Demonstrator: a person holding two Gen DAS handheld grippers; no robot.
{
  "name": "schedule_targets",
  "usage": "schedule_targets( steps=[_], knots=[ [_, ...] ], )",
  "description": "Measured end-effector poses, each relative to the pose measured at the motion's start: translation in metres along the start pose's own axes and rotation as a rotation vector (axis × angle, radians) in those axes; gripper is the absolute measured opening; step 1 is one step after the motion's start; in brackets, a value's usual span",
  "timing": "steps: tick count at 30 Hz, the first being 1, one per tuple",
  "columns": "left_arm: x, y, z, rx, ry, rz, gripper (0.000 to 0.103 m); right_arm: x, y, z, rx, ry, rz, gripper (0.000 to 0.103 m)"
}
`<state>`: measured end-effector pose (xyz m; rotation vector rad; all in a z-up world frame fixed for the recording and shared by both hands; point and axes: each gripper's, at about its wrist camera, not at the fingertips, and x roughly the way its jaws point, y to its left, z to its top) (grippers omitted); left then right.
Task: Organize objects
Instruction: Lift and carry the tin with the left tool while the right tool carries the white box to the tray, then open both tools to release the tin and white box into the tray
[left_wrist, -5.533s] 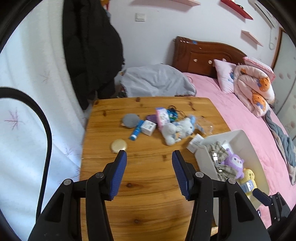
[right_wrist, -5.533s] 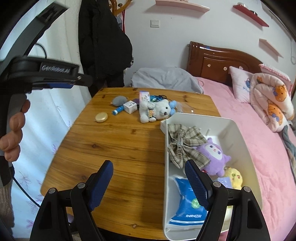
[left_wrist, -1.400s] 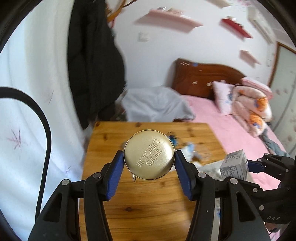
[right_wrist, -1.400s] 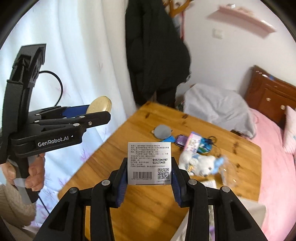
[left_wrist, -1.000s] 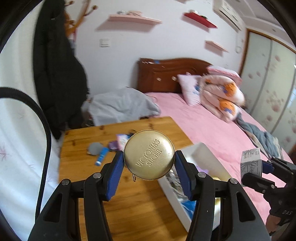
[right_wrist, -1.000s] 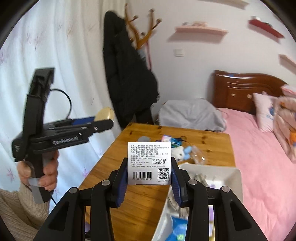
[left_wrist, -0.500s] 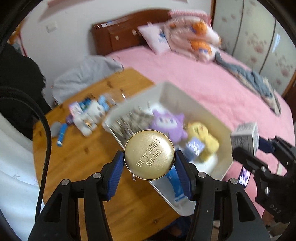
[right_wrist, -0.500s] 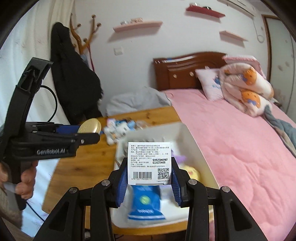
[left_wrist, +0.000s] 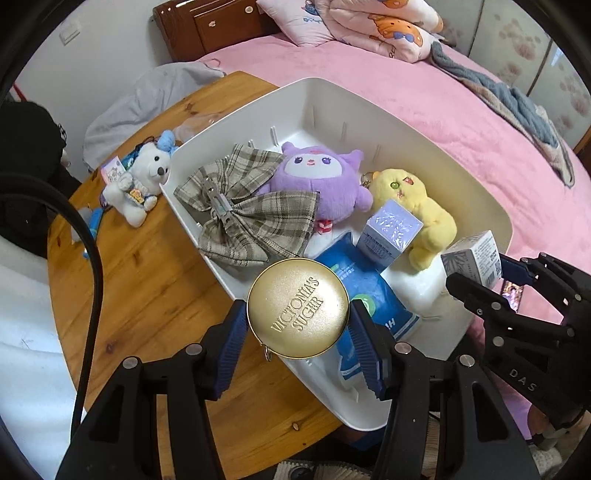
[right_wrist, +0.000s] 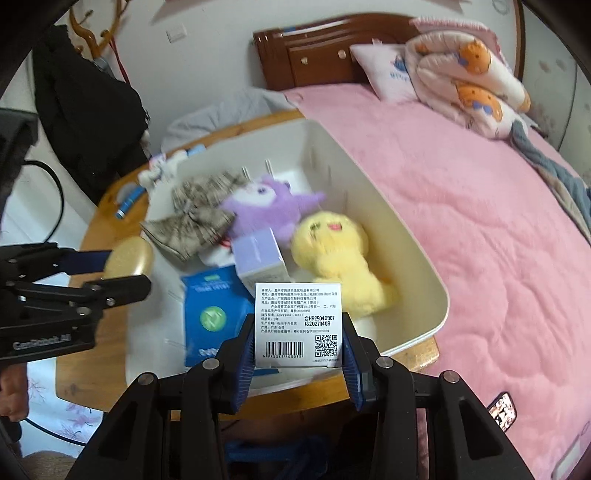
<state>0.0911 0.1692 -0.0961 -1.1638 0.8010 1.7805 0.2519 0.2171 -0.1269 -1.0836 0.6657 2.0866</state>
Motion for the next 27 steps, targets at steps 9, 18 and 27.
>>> schedule_targets(
  steps=[9, 18, 27],
  knots=[
    [0.013, -0.015, 0.005, 0.066, 0.007, 0.025, 0.059, 0.015, -0.002, 0.002, -0.01, 0.02, -0.023, 0.042],
    [0.019, -0.019, 0.006, 0.095, 0.018, 0.042, 0.06, 0.021, 0.002, 0.005, -0.031, 0.035, -0.03, 0.053],
    [0.016, -0.008, 0.007, 0.063, 0.023, 0.031, 0.06, 0.013, 0.012, 0.008, -0.06, -0.001, -0.049, 0.065]
  ],
)
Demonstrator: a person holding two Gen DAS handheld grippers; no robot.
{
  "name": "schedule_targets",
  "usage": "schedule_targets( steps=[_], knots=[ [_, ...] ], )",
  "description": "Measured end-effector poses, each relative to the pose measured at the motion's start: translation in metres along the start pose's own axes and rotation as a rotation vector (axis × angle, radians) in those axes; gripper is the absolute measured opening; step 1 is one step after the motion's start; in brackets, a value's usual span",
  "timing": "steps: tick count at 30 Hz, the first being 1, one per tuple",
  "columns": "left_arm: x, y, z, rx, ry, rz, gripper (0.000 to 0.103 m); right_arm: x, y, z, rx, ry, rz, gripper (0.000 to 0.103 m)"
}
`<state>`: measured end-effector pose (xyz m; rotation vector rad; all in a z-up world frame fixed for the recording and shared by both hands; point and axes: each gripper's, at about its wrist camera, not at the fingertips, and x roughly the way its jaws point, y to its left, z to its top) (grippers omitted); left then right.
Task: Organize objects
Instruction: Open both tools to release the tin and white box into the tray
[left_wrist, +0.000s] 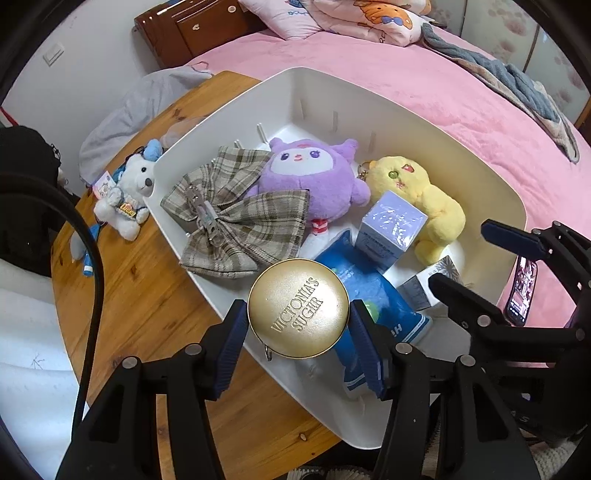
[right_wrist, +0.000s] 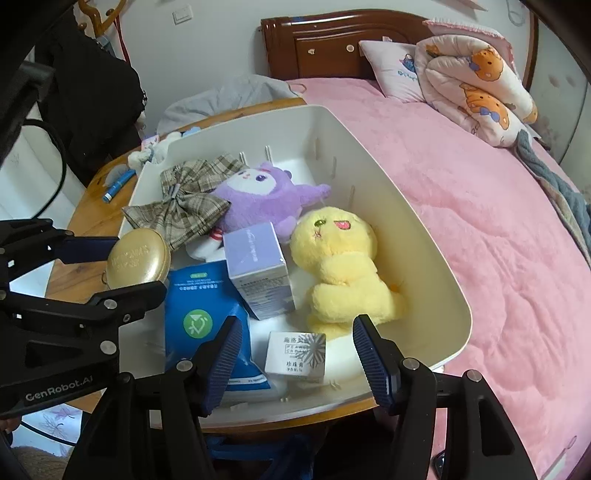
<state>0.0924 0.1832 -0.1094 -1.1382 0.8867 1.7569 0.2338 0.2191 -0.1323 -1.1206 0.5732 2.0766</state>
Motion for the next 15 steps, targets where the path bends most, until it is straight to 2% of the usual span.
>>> schedule_targets(
  steps=[7, 15],
  knots=[
    [-0.011, 0.013, -0.002, -0.038, -0.035, -0.004, 0.06, -0.016, 0.005, 0.005, 0.0, -0.07, -0.011, 0.067],
    [-0.025, 0.038, -0.005, -0.127, -0.073, -0.03, 0.06, -0.03, 0.004, 0.011, 0.042, -0.12, -0.008, 0.067]
  ],
)
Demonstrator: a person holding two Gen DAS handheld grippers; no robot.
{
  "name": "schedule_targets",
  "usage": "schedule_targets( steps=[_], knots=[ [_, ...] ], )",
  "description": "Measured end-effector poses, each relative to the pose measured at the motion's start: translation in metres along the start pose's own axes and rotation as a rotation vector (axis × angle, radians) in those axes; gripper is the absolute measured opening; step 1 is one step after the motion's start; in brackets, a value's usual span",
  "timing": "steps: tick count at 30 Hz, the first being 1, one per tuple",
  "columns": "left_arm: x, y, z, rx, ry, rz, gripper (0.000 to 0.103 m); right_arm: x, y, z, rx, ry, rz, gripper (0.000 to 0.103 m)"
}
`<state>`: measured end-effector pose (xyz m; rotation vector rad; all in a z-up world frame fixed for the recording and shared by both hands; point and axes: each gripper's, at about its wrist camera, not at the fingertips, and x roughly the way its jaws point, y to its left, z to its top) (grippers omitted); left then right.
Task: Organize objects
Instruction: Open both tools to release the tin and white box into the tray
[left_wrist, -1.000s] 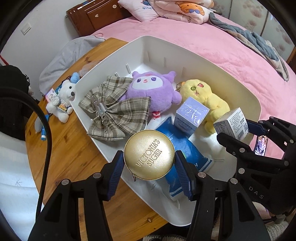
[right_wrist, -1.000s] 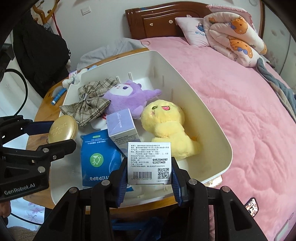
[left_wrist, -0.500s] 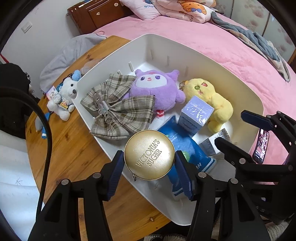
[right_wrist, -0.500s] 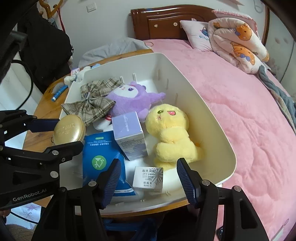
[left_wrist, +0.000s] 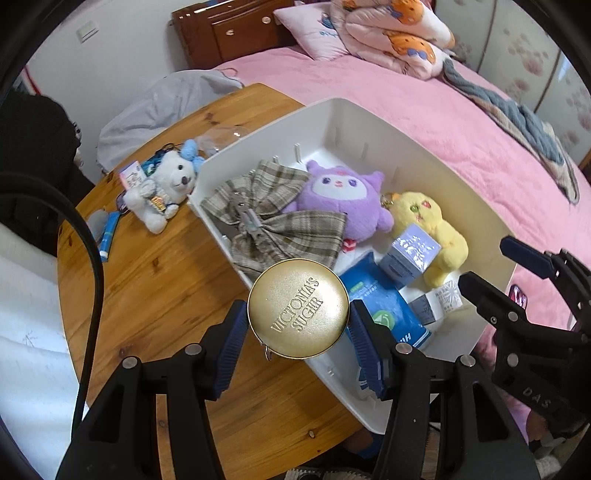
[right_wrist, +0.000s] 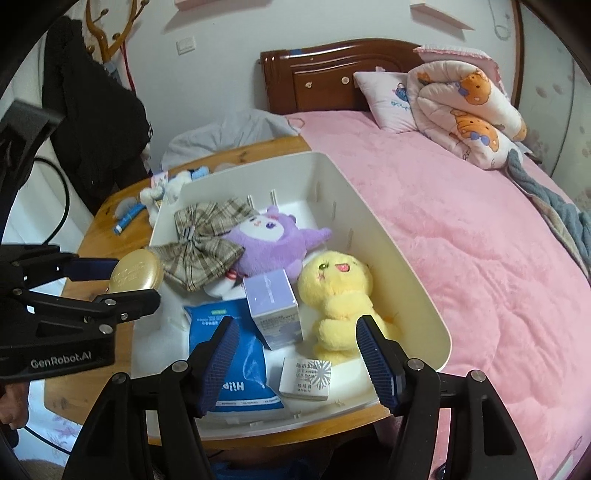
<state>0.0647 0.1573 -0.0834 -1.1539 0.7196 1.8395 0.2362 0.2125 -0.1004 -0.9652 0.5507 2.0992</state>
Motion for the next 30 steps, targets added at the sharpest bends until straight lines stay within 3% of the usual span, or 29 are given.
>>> schedule_targets(
  steps=[9, 17, 30],
  knots=[
    [-0.013, 0.023, -0.007, -0.065, -0.029, -0.048, 0.06, -0.006, 0.006, 0.002, 0.014, 0.007, -0.006, 0.067],
    [-0.011, 0.015, 0.006, -0.075, -0.042, -0.154, 0.06, -0.012, 0.017, 0.001, 0.001, -0.001, -0.016, 0.067],
    [-0.036, 0.006, 0.018, -0.038, -0.144, -0.166, 0.06, -0.014, 0.013, 0.0, 0.008, -0.002, -0.023, 0.067]
  ],
)
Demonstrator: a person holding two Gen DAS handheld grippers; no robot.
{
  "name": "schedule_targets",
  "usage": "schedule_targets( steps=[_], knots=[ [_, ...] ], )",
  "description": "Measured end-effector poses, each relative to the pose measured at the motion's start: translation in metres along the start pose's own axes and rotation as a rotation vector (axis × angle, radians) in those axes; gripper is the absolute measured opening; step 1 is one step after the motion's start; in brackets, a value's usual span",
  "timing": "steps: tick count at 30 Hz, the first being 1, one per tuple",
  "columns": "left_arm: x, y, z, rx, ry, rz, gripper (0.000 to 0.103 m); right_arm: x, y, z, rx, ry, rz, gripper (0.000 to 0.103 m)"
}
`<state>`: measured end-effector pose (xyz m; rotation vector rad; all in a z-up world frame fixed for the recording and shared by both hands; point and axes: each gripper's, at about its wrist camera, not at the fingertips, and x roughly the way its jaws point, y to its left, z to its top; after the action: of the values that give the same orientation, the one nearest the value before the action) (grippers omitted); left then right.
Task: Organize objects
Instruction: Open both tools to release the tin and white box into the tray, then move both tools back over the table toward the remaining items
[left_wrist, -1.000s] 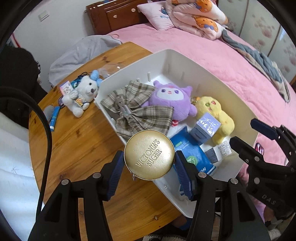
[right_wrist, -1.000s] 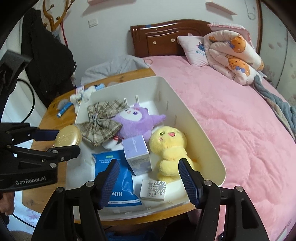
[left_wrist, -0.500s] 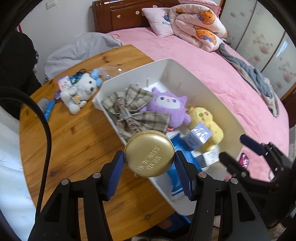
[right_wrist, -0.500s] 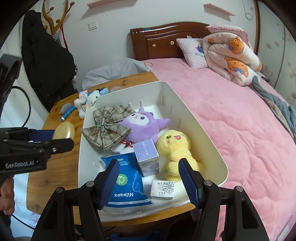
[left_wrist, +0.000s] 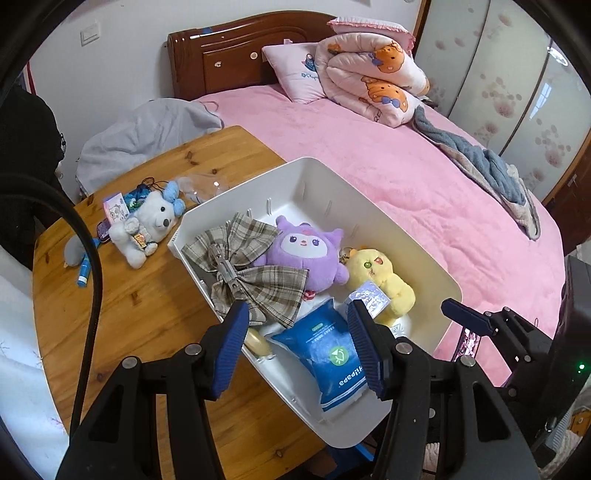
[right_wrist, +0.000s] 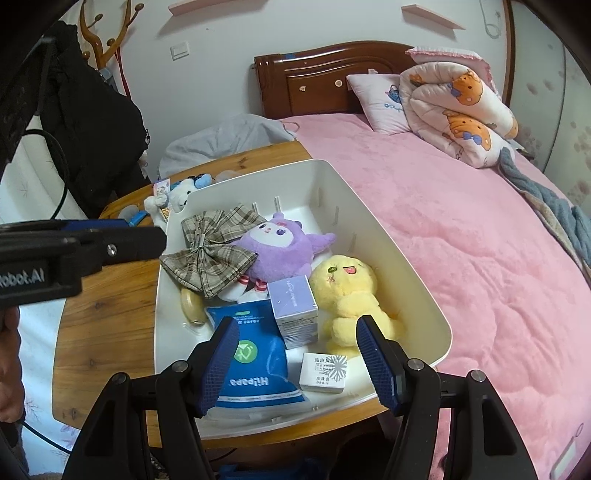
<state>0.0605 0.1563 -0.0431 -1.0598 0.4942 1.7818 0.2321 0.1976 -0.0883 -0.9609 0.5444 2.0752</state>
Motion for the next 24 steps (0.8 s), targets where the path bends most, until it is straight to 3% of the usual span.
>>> schedule_targets(
  steps=[15, 24],
  knots=[
    [-0.022, 0.013, -0.01, -0.031, -0.048, 0.013, 0.06, -0.005, 0.016, 0.001, -0.027, -0.002, -0.002, 0.067],
    [-0.038, 0.051, -0.023, -0.106, -0.08, 0.042, 0.06, -0.01, 0.041, 0.002, -0.083, -0.011, -0.003, 0.067]
  ],
)
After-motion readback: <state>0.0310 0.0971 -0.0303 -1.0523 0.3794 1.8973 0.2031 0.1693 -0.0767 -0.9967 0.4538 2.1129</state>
